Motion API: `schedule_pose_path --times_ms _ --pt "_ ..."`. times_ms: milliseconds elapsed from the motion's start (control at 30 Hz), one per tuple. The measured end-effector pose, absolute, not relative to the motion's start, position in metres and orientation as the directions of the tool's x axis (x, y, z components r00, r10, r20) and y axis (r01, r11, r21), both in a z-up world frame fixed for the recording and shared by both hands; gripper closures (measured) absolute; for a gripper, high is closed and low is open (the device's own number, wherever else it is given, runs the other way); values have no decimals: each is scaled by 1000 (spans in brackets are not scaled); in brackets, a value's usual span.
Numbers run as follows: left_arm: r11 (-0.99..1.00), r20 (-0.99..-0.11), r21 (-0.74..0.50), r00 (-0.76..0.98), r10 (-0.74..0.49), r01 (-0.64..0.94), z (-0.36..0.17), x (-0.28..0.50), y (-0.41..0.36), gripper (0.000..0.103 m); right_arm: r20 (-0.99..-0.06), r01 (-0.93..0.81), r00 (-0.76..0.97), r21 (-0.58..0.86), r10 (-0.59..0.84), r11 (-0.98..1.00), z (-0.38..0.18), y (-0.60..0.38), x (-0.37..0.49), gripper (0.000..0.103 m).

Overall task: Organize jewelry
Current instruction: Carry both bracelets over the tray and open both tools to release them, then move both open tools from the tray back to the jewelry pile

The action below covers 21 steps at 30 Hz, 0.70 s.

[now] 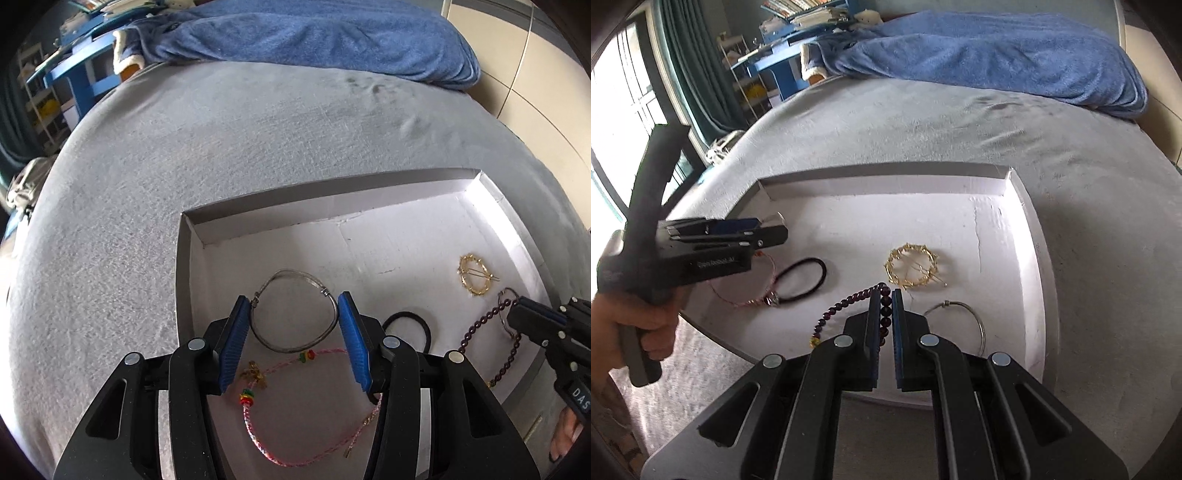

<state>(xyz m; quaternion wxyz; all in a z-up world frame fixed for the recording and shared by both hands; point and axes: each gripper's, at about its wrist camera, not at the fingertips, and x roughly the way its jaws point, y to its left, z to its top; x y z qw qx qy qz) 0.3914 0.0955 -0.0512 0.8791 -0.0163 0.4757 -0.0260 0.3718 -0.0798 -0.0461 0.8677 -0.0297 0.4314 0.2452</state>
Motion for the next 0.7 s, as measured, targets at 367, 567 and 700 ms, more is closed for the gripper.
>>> schedule_pose_path --times_ms 367,567,700 --pt "997 -780 -82 622 -73 14 -26 368 92 30 -719 -429 552 190 423 883 -36 -102 362 73" --pt "997 -749 -59 659 -70 39 -7 339 83 29 -673 -403 602 210 431 891 -19 -122 347 61" --pt "997 -725 -24 686 -64 67 4 314 75 28 -667 -397 615 198 420 896 -14 -130 333 59"
